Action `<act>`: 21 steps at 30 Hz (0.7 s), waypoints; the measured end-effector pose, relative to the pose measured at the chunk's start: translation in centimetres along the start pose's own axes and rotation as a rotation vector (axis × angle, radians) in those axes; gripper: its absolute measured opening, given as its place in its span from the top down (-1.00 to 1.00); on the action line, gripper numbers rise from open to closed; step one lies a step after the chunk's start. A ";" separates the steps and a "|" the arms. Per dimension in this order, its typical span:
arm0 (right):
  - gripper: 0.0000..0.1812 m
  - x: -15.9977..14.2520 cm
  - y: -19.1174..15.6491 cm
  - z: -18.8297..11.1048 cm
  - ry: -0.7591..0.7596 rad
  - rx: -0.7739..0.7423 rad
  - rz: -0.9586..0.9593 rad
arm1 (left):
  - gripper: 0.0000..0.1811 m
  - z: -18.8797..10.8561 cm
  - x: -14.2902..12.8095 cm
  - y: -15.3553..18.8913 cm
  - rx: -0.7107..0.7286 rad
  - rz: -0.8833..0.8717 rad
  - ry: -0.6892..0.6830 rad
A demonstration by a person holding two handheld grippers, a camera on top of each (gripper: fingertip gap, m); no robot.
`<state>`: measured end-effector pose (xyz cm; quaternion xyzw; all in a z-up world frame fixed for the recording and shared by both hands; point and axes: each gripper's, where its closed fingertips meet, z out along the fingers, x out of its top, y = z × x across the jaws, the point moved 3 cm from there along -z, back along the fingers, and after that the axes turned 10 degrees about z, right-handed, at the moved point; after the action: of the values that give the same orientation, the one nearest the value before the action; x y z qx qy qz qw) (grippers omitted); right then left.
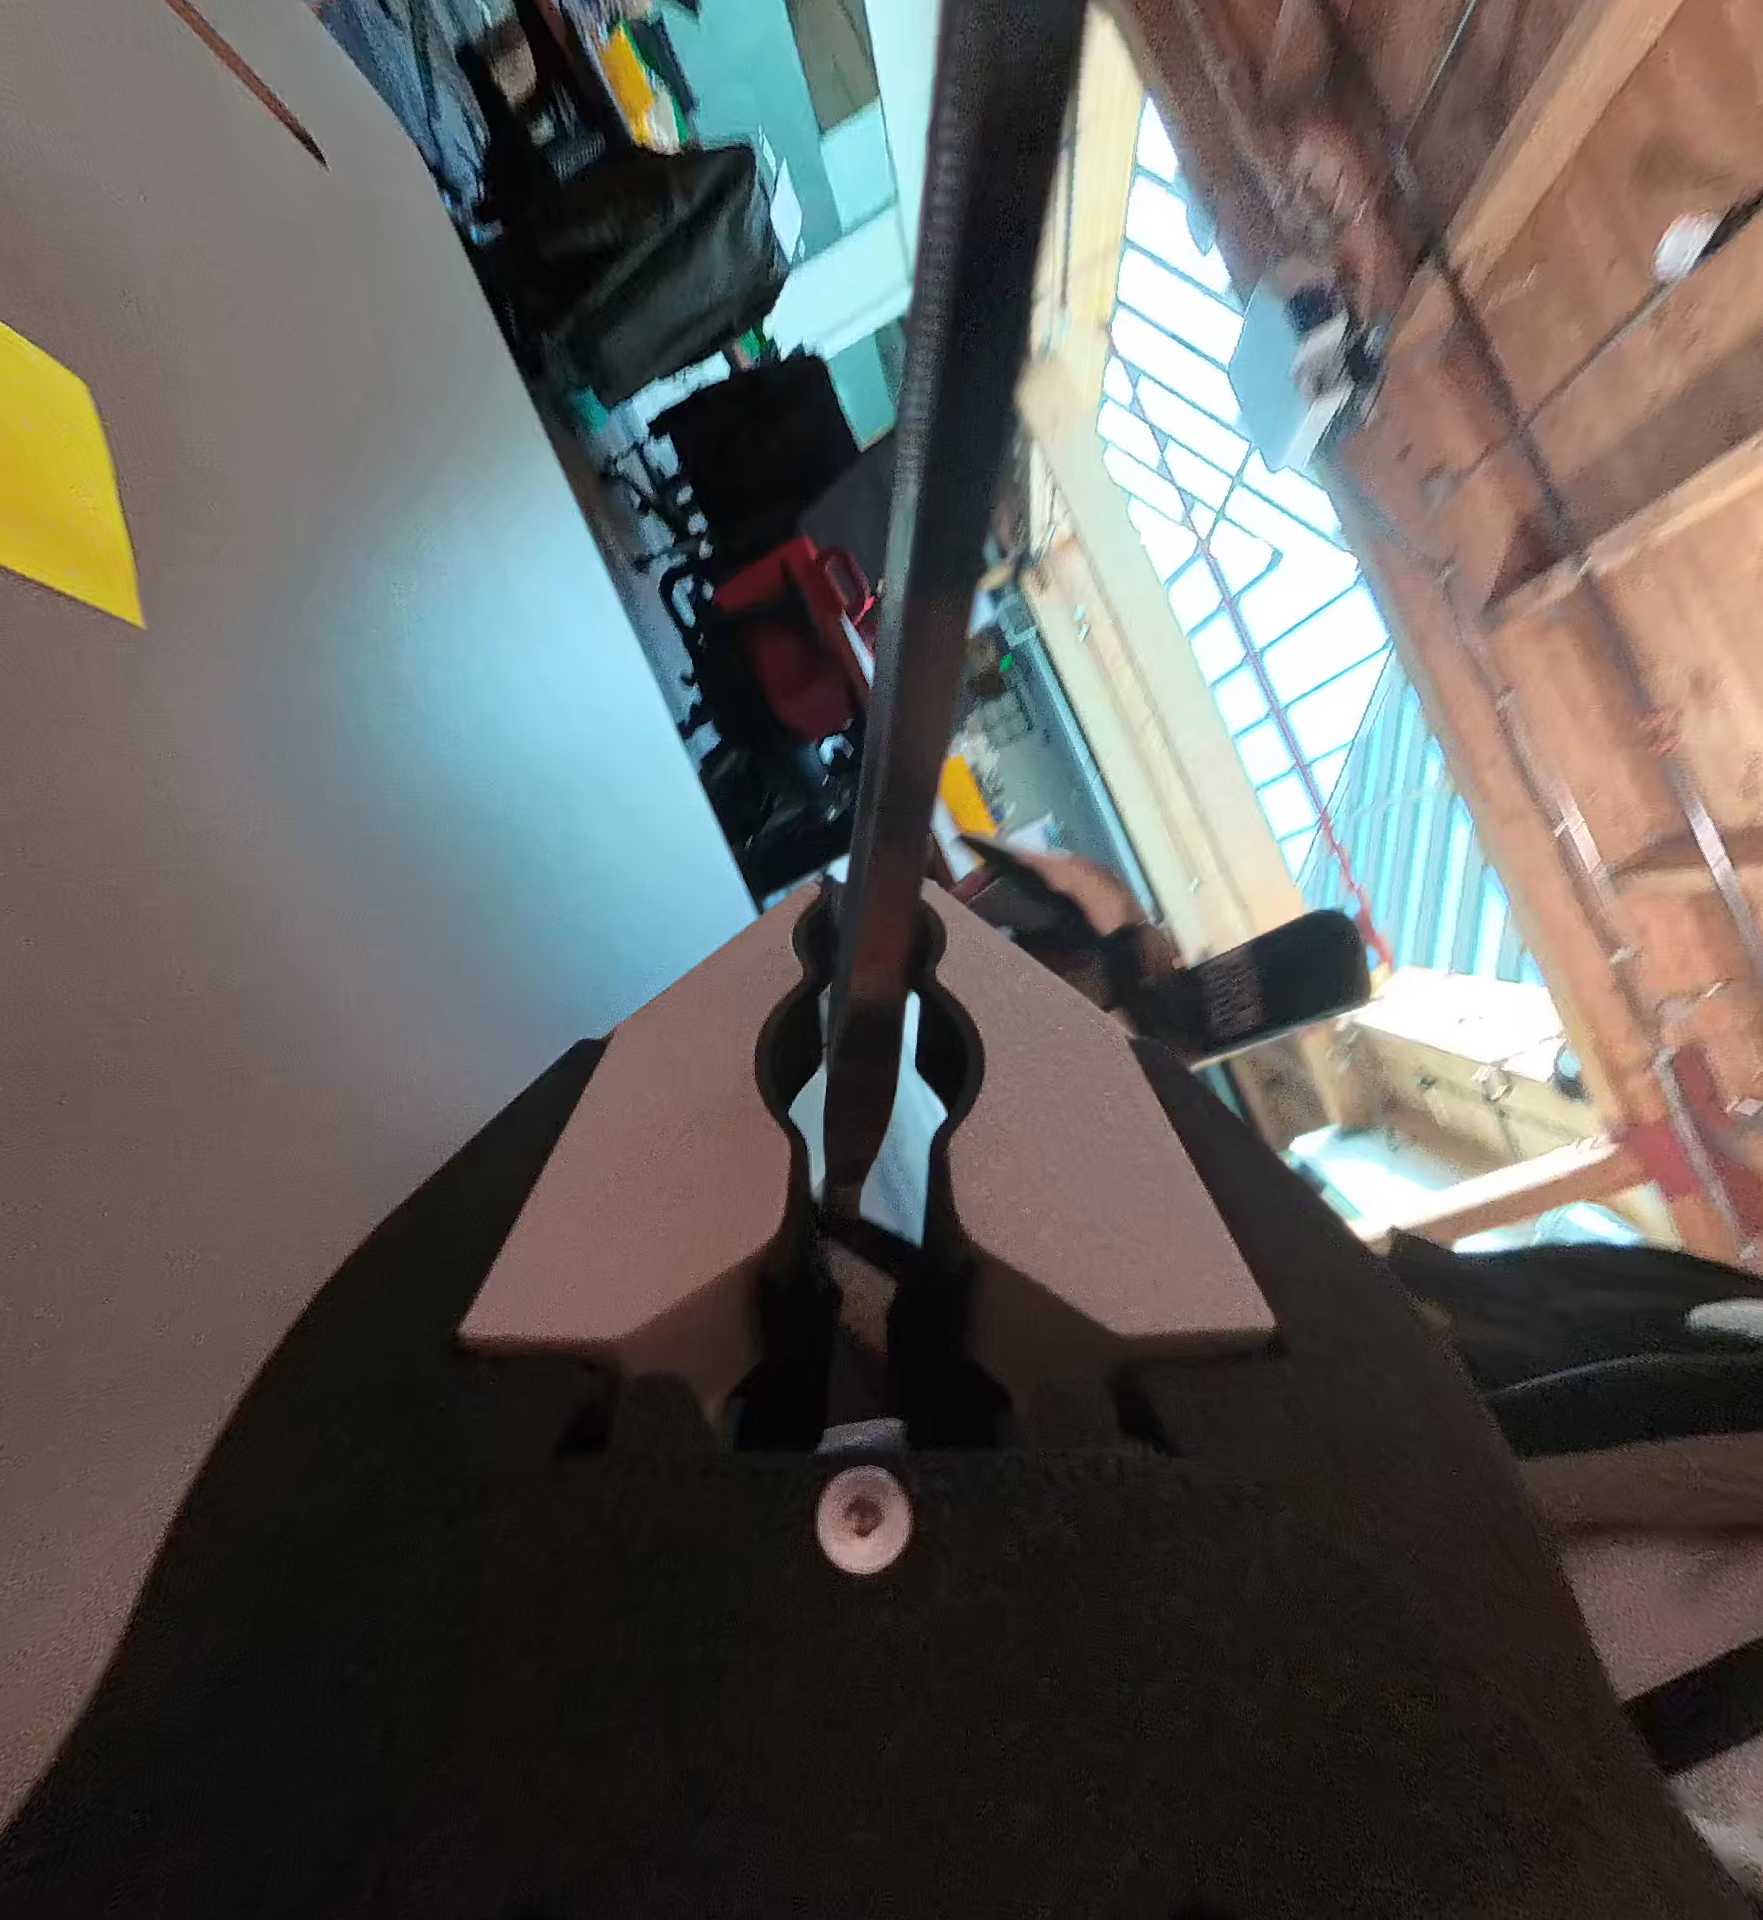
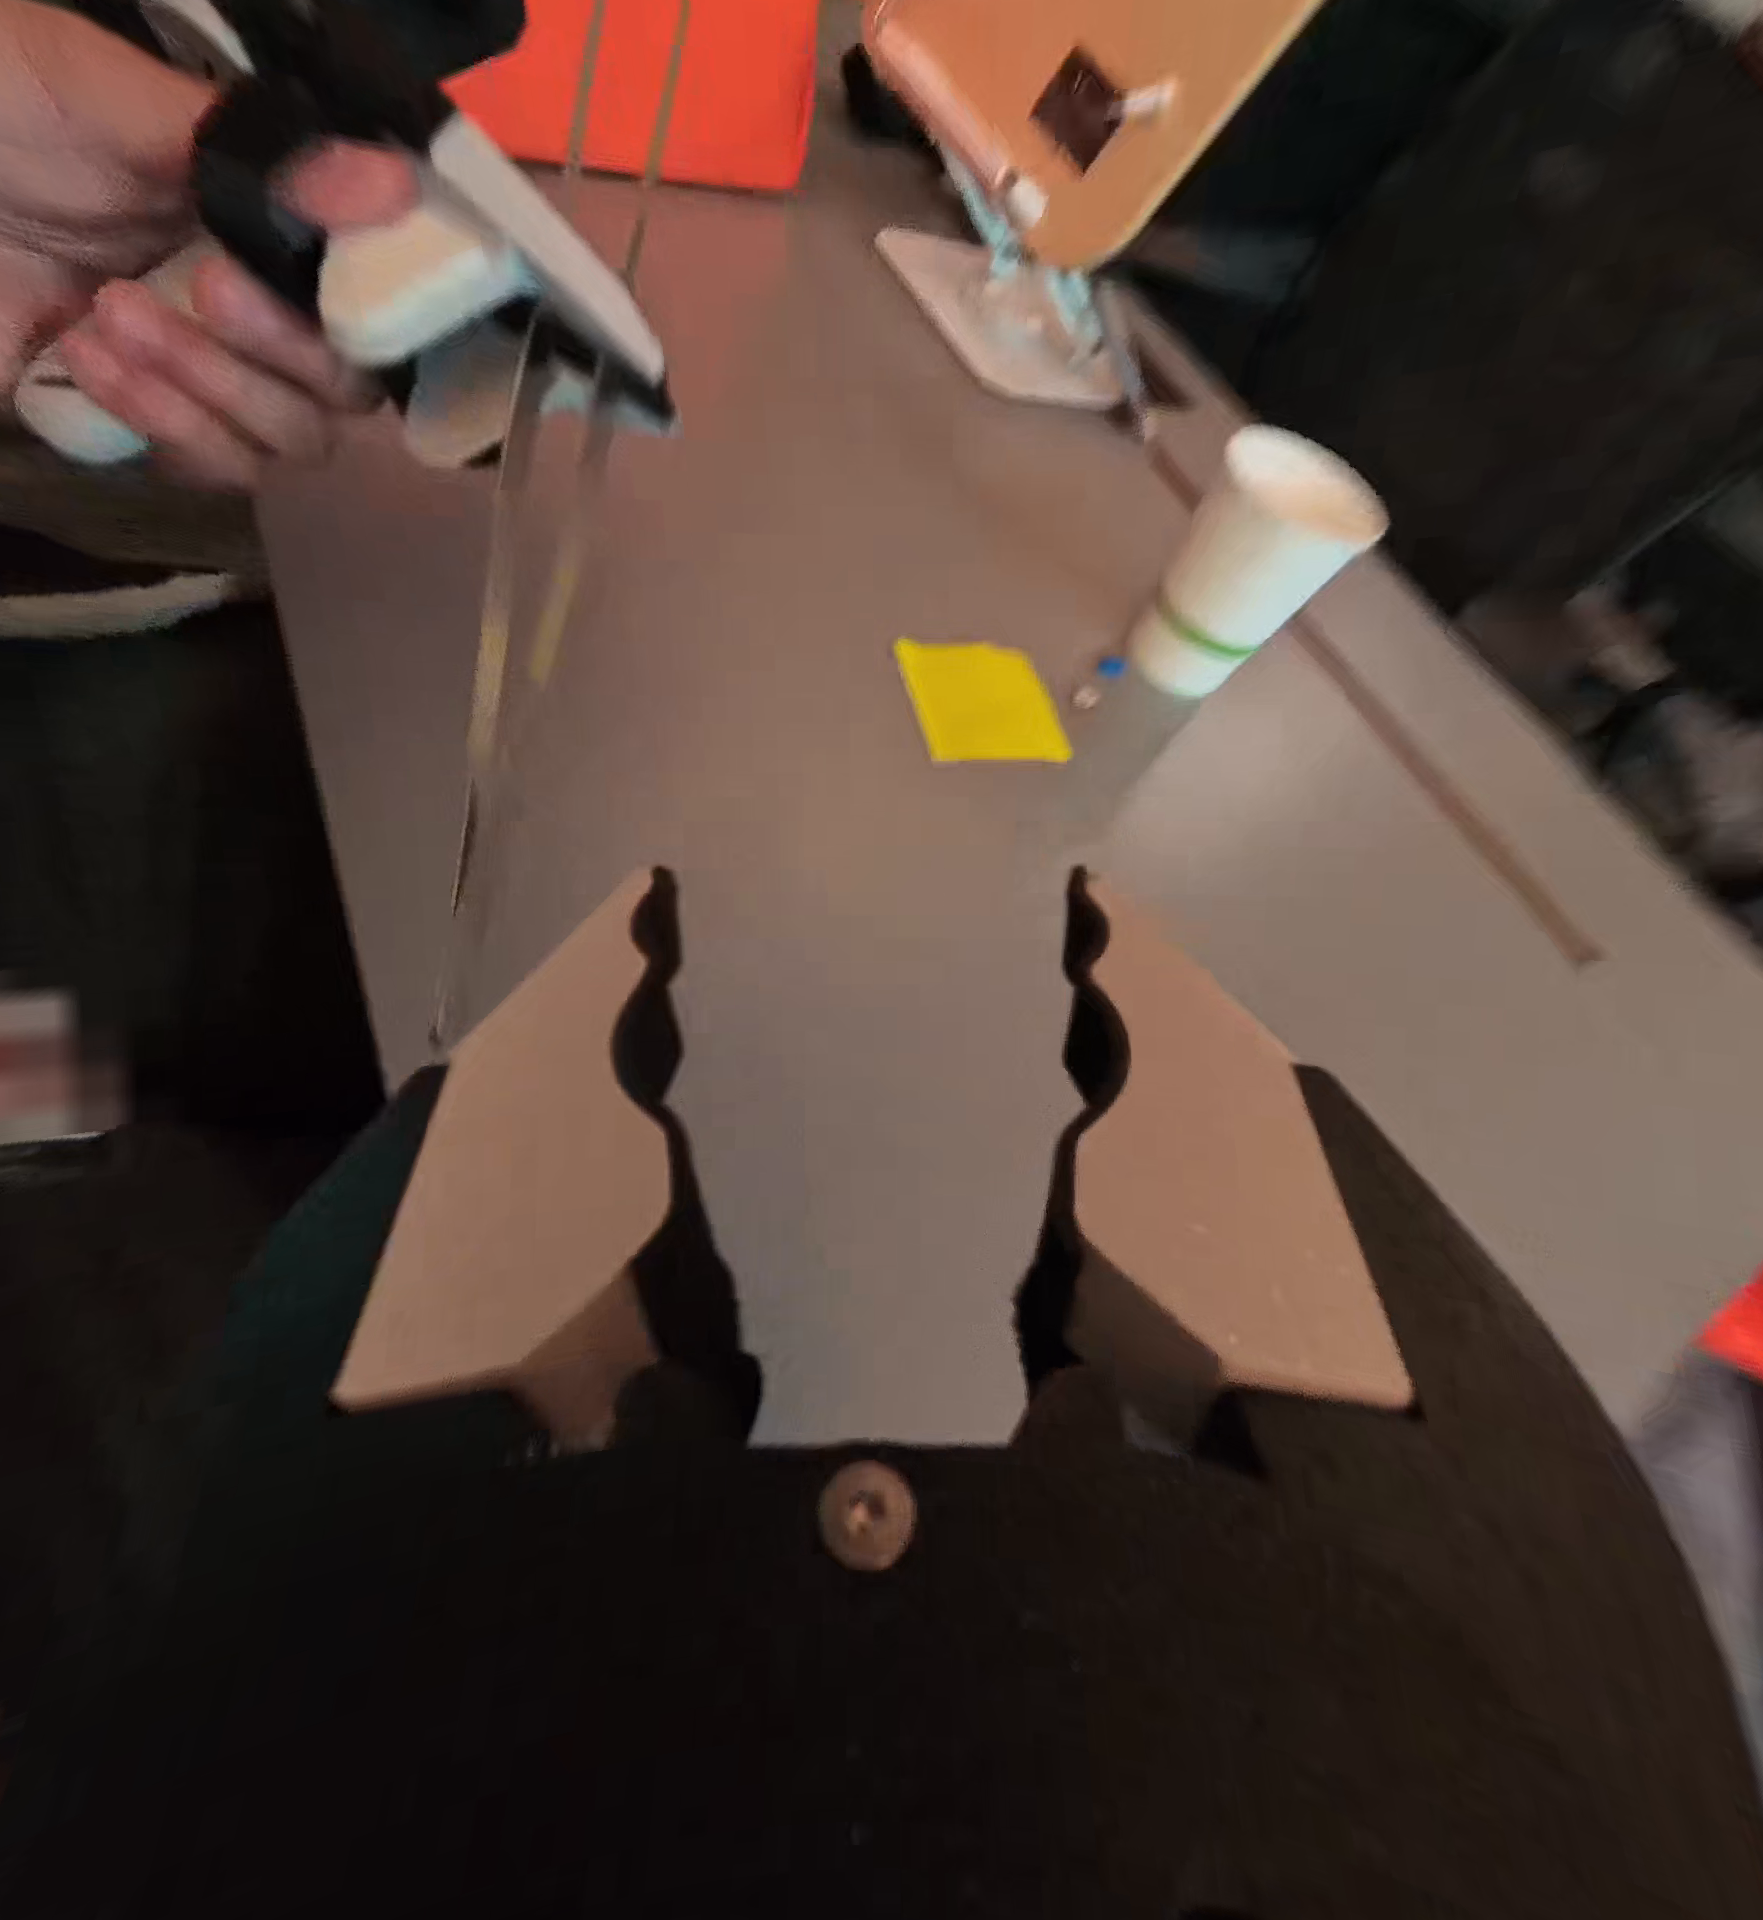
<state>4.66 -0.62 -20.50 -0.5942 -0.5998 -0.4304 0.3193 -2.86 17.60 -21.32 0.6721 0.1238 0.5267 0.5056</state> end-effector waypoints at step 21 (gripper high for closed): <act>0.39 6.3 -9.3 4.3 0.425 0.176 -0.075 | 0.89 -2.4 5.2 2.9 -0.262 -0.359 0.466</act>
<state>-4.54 6.68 -17.99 -0.4376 -0.5757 -0.5036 0.4728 -3.80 21.23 -16.06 0.4299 0.2838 0.5802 0.6308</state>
